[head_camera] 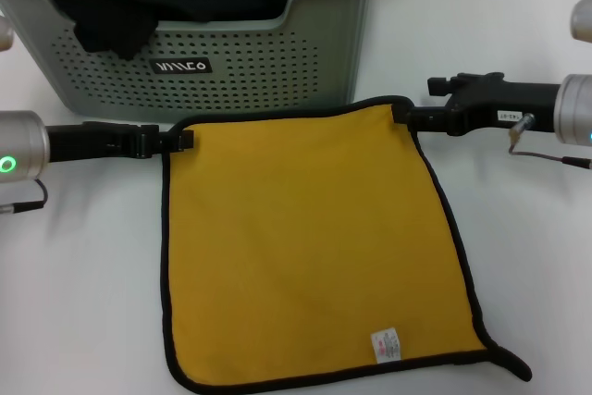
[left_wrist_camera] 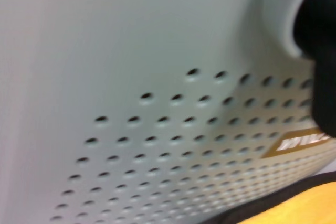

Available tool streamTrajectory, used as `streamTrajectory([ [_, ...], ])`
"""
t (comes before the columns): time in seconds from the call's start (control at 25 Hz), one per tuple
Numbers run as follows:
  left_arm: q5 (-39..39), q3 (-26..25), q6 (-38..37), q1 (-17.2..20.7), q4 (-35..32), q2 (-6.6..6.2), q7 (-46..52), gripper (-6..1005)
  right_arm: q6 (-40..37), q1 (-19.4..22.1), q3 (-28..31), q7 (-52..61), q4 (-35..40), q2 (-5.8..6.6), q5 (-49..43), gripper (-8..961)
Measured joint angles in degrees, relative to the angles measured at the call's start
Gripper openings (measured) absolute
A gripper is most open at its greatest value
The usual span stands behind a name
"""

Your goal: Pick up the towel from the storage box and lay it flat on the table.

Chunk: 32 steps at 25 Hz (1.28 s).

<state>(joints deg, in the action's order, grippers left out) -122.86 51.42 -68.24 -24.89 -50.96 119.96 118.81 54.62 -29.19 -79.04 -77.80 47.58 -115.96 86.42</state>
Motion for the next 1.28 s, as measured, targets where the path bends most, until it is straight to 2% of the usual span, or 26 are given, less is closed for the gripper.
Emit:
streamTrajectory([
  [0.04, 0.85, 0.07, -0.92, 0.90, -1.17, 0.02, 0.09, 648, 0.77, 1.06, -0.05, 0.01, 1.95, -0.02, 0.01, 725],
  [0.24, 10.55, -0.01, -9.38, 4.30, -4.05, -0.29, -2.07, 646, 9.32, 5.23, 0.04, -2.18, 9.63, 0.06, 2.06, 820],
  [0.36, 17.51, -0.02, -17.14, 5.91, -4.11, -0.43, -8.46, 645, 18.70, 5.82, 0.85, -6.89, 11.32, 0.27, 4.53, 876],
  [0.52, 23.33, 0.15, -27.36, 6.54, -3.25, -0.10, -18.39, 644, 29.26, 5.41, 3.90, -9.88, 11.48, 0.11, 5.70, 874],
  [0.76, 29.59, 0.01, -41.33, 6.62, 4.08, -0.31, -37.67, 642, 40.87, 5.13, 4.70, -16.20, 10.42, 0.18, 10.15, 872],
  [0.88, 30.45, -0.06, -43.72, 6.86, 5.12, -0.31, -41.67, 641, 43.01, 5.35, 4.52, -17.75, 10.11, 0.14, 11.04, 872],
  [1.28, 30.87, -0.21, -44.06, 6.99, 6.01, -0.26, -43.24, 636, 44.04, 4.82, 4.23, -20.14, 7.29, 0.04, 11.69, 872],
])
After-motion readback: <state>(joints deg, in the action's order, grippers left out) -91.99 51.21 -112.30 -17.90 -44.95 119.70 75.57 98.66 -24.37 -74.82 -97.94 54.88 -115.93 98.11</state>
